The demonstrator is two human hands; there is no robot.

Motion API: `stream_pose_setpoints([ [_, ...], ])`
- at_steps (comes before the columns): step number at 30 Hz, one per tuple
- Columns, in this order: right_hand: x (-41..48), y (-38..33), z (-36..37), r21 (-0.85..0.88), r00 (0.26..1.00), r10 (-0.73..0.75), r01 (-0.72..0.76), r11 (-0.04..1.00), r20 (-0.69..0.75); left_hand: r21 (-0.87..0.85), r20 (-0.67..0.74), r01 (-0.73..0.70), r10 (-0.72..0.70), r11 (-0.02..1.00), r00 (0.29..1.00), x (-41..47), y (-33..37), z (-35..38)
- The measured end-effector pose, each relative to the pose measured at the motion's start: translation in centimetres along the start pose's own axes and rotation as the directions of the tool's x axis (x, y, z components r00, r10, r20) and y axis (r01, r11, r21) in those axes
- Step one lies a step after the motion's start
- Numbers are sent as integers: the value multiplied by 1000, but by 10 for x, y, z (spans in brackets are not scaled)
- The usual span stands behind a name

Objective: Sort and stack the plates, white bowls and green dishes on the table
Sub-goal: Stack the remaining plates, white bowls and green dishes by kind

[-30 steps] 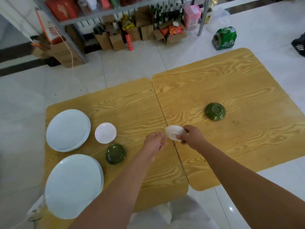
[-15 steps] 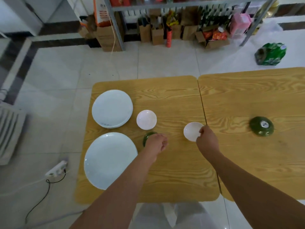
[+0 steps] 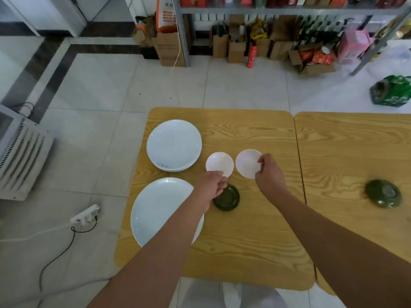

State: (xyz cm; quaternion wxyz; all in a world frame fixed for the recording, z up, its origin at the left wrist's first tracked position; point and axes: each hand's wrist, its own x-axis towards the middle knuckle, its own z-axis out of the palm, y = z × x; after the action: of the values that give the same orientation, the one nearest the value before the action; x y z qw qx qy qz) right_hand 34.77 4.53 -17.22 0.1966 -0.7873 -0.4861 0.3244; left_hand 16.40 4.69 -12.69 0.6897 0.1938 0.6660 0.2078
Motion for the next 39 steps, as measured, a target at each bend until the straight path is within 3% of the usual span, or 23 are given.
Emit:
stream_pose_setpoints([
  [7,26,-38,42,-93,968,-216,228,969,130,-74,-62,16,-21,997,998,5,36,-23],
  [12,30,-40,65,-144,951,-220,254,957,215,73,-30,3,-1,997,1000,9,32,-33],
  [20,29,-38,71,-250,955,-185,242,937,231,50,-11,31,-31,998,999,21,20,-42],
  [23,28,-40,71,-222,959,-195,240,945,206,-3,-34,-16,16,1000,999,22,17,-39],
  [26,26,-42,70,-166,956,-233,262,951,179,6,-14,36,-36,999,999,19,27,-34],
  [30,20,-44,66,-33,955,-259,266,963,143,15,-104,28,-26,999,994,18,26,-31],
  [35,7,-37,47,144,981,-150,132,981,126,56,-103,-2,8,998,995,15,20,-18],
  [39,-4,-14,20,141,993,-80,67,988,90,89,-41,-44,48,995,998,8,16,12],
])
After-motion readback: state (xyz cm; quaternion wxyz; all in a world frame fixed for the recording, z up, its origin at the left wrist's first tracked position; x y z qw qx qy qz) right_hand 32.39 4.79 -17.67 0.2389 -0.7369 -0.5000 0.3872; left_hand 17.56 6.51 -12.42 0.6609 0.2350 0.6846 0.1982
